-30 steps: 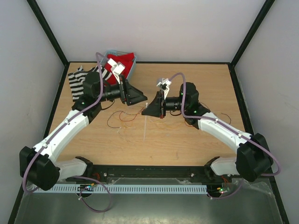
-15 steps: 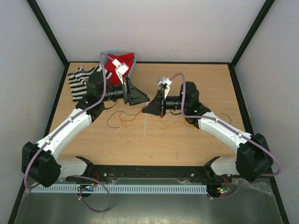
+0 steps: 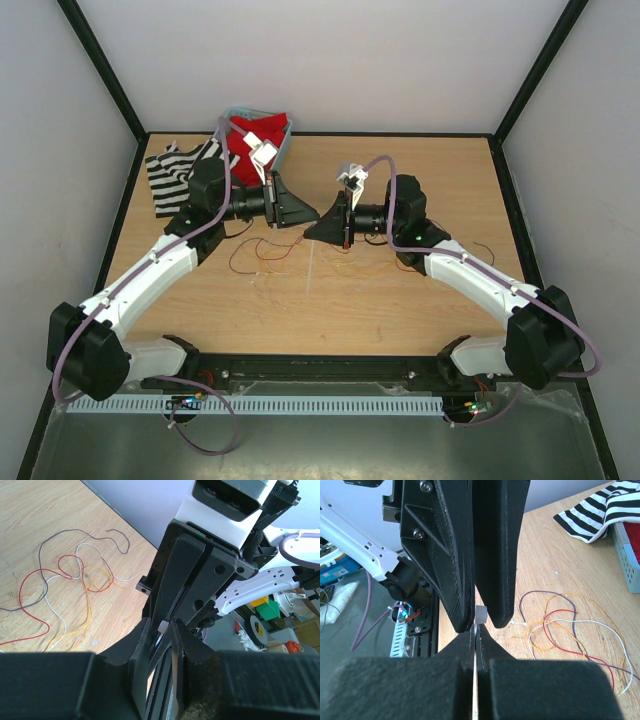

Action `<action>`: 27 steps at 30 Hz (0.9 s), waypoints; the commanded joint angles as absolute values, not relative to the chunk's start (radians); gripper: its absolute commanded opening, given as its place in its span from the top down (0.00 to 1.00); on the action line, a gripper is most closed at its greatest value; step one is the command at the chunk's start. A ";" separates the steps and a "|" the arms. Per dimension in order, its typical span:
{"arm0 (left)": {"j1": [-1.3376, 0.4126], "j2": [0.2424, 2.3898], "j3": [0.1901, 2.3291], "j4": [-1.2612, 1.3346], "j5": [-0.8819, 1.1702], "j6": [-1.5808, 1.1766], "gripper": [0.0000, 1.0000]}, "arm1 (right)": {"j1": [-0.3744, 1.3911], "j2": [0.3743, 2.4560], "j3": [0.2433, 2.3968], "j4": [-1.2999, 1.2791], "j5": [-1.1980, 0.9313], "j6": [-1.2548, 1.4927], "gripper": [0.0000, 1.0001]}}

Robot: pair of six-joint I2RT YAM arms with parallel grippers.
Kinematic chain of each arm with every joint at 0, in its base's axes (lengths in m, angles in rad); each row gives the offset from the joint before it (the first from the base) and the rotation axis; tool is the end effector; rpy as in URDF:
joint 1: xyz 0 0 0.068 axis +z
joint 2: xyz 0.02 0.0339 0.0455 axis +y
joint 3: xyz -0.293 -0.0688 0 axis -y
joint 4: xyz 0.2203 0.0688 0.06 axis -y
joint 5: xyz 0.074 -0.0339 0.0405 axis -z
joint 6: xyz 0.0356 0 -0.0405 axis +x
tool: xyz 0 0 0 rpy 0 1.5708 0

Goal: Zip-tie the wires
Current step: Pick up the ribbon at the center of the board.

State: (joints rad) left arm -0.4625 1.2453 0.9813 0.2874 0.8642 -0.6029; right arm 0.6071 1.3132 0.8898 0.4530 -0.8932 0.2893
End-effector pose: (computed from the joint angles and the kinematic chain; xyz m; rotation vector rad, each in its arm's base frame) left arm 0.2132 -0.1365 0.3938 0.6401 1.6461 -1.4648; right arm 0.2036 0.1752 0.3639 -1.0011 1.4108 1.3620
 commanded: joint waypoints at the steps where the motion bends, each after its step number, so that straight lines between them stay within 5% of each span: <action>1: -0.467 1.247 0.973 0.327 0.868 -0.600 0.78 | 0.604 1.289 0.911 0.468 -0.890 0.288 1.00; 7: -0.466 1.240 0.969 0.327 0.837 -0.593 1.00 | 0.605 1.285 0.898 0.465 -0.883 0.288 0.94; 16: -0.434 1.207 0.991 0.327 0.773 -0.585 1.00 | 0.604 1.276 0.837 0.461 -0.879 0.287 0.71; 27: -0.434 1.206 0.993 0.329 0.748 -0.607 1.00 | 0.604 1.298 0.791 0.572 -0.894 0.353 0.69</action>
State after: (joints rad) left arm -0.4370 1.2312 0.9802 0.2893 0.7582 -0.5964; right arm 0.6071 1.3037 0.8009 0.4805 -0.8726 0.3222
